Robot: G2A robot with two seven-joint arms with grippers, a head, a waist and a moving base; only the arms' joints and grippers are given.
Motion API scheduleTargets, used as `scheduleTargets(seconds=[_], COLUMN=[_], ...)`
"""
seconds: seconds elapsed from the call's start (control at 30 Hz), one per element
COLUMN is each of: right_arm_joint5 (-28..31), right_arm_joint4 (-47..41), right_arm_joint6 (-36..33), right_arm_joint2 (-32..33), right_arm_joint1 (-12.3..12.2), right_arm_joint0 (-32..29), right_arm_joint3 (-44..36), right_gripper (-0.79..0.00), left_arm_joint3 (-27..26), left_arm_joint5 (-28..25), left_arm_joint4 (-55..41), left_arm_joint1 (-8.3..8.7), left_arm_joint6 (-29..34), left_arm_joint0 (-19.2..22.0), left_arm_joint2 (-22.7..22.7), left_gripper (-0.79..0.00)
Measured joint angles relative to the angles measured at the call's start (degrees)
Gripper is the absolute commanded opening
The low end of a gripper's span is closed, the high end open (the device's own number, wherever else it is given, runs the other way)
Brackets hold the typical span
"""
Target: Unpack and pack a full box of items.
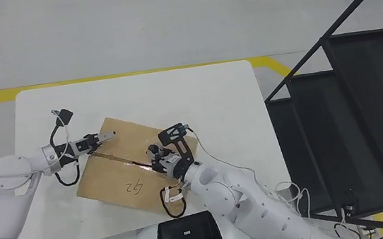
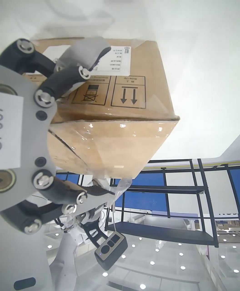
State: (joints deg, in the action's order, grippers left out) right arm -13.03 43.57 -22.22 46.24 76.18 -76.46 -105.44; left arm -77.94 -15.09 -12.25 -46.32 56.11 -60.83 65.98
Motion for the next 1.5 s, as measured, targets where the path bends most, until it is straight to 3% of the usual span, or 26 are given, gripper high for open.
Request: scheduleTargets(seconds=[0.23, 0.63, 0.7, 1.5], right_arm_joint5=[-0.2, 1.7, 2.1, 5.3], right_arm_joint4=[-0.9, 1.2, 0.9, 0.5], right_arm_joint6=[0.5, 0.6, -0.3, -3.5], right_arm_joint2=[-1.5, -0.3, -0.7, -6.4], right_arm_joint1=[0.9, 0.5, 0.7, 3.0], right_arm_joint0=[1.6, -1.5, -1.4, 3.2], right_arm_joint3=[2.4, 0.5, 1.0, 3.5], right_gripper=[-0.785, -0.76, 0.0, 0.0], left_arm_joint3=[-0.4, -0.3, -0.3, -0.1], left_arm_joint5=[0.2, 0.7, 0.7, 0.6], left_arm_joint4=[0.6, 1.4, 1.4, 0.9], left_arm_joint1=[-0.33, -0.79, -0.87, -1.2], left_arm_joint6=[-0.2, -0.7, -0.6, -0.8], left_arm_joint0=[0.1, 0.2, 0.3, -0.5], left_arm_joint2=[-0.2, -0.1, -0.1, 2.3], left_gripper=[0.0, 0.0, 0.0, 0.0])
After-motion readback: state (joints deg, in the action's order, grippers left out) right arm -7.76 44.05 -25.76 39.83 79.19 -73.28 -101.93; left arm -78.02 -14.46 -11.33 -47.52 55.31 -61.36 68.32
